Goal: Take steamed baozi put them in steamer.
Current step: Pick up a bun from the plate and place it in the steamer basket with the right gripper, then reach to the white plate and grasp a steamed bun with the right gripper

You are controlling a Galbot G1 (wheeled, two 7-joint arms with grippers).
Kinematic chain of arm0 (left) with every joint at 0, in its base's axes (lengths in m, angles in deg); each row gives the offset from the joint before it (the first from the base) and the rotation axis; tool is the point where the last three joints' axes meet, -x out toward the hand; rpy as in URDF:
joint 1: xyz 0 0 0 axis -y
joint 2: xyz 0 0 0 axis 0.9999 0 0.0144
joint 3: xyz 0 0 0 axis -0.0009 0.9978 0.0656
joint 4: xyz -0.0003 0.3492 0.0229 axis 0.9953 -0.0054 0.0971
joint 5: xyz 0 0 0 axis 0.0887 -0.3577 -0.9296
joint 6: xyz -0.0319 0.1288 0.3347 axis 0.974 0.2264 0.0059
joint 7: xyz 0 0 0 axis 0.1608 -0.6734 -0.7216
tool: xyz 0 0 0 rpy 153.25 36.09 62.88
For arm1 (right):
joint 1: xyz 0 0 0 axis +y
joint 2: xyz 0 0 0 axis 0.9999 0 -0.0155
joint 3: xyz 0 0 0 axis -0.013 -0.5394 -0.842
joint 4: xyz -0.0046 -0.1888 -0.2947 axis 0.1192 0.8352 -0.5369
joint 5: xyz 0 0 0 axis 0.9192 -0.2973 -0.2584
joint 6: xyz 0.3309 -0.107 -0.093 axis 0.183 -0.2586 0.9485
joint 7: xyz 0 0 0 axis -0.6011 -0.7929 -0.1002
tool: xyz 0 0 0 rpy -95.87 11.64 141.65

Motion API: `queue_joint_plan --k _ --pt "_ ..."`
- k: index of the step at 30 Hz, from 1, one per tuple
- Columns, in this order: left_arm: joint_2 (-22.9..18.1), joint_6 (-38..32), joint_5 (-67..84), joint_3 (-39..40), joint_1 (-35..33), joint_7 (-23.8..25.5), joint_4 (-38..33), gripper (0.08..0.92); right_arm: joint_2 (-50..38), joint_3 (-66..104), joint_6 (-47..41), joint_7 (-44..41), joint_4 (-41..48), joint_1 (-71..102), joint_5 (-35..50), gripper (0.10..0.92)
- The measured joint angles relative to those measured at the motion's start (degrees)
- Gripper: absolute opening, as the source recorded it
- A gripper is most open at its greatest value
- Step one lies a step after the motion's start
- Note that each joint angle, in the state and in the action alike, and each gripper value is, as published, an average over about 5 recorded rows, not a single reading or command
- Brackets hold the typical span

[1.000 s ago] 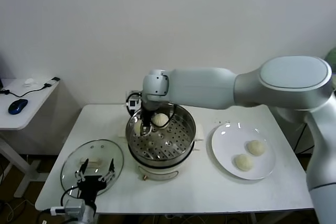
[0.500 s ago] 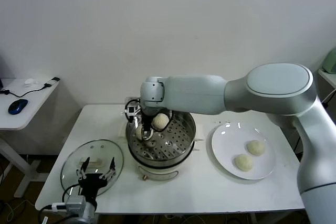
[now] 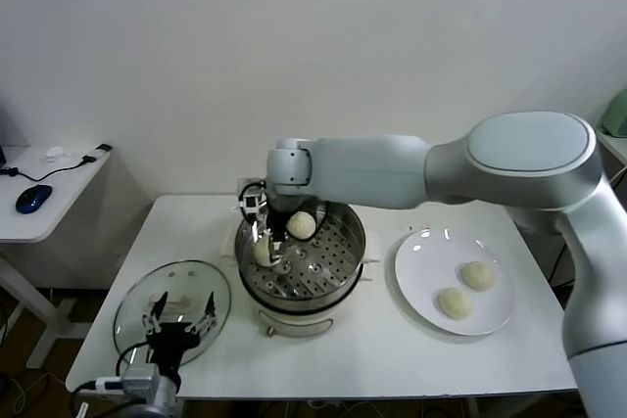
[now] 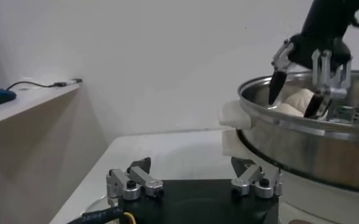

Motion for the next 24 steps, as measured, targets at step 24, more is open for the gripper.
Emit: queue_joint_plan --k 24 --pt "-1.2 -0.8 -1.7 -0.5 -0.7 -0.1 0.4 0.823 -36.8 -10.2 12.9 -11.2 -17.4 -10.5 -15.0 0.823"
